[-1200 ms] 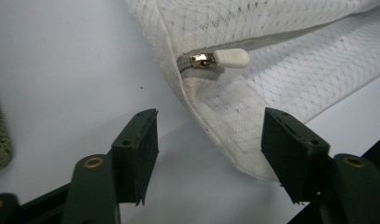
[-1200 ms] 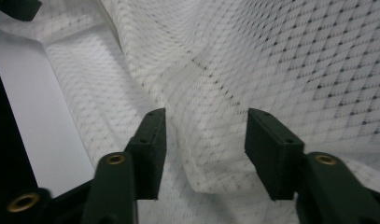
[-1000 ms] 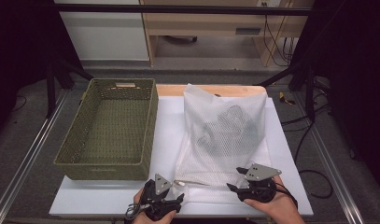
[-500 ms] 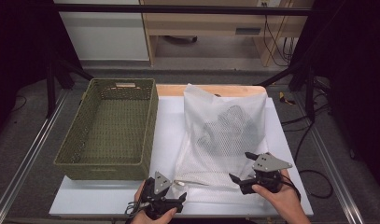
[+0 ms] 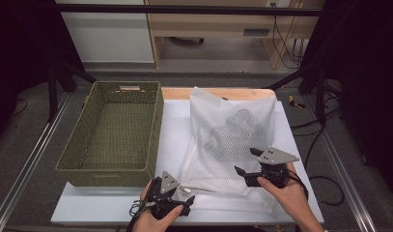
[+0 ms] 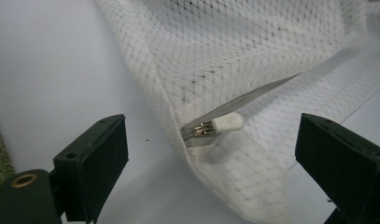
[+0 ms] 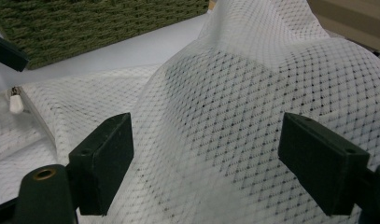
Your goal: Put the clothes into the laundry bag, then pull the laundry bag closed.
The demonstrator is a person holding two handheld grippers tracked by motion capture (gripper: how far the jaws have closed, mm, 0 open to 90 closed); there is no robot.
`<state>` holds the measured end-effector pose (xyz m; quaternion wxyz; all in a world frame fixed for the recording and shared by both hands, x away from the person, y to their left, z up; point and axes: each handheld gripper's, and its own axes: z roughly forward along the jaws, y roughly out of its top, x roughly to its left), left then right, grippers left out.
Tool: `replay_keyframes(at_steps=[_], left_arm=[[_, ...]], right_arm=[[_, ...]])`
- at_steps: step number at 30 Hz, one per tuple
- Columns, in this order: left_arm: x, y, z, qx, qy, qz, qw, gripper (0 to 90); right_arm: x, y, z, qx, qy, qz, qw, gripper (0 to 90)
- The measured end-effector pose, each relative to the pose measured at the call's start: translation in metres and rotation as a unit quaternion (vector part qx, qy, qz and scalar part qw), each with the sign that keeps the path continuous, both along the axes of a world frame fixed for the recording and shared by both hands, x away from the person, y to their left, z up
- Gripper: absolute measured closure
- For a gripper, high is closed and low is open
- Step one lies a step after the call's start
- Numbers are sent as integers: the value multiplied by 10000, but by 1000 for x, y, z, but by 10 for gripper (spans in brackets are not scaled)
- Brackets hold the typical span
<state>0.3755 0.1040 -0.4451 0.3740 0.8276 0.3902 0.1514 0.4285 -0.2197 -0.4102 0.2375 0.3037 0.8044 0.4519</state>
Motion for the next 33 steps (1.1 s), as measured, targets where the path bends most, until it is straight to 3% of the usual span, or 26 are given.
replay_keyframes(at_steps=[3, 7, 11, 18, 23, 33], left_arm=[[2, 4, 3, 18, -32, 1, 10000, 94], [3, 11, 8, -145, 0, 69, 9999, 98], [4, 17, 13, -343, 73, 108, 9993, 111], [7, 23, 13, -444, 224, 143, 9987, 154], [6, 23, 13, -419, 352, 126, 9984, 169], [1, 27, 10, -389, 664, -39, 9970, 190]], right_arm=[[2, 7, 1, -48, 13, 7, 10000, 182], [3, 17, 1, -52, 41, 73, 10000, 176], [5, 27, 1, -102, 36, 142, 9998, 172], [6, 39, 6, -123, 74, 208, 9997, 138], [6, 45, 11, -131, 47, 269, 9995, 97], [4, 53, 13, -205, 33, 316, 9993, 100]])
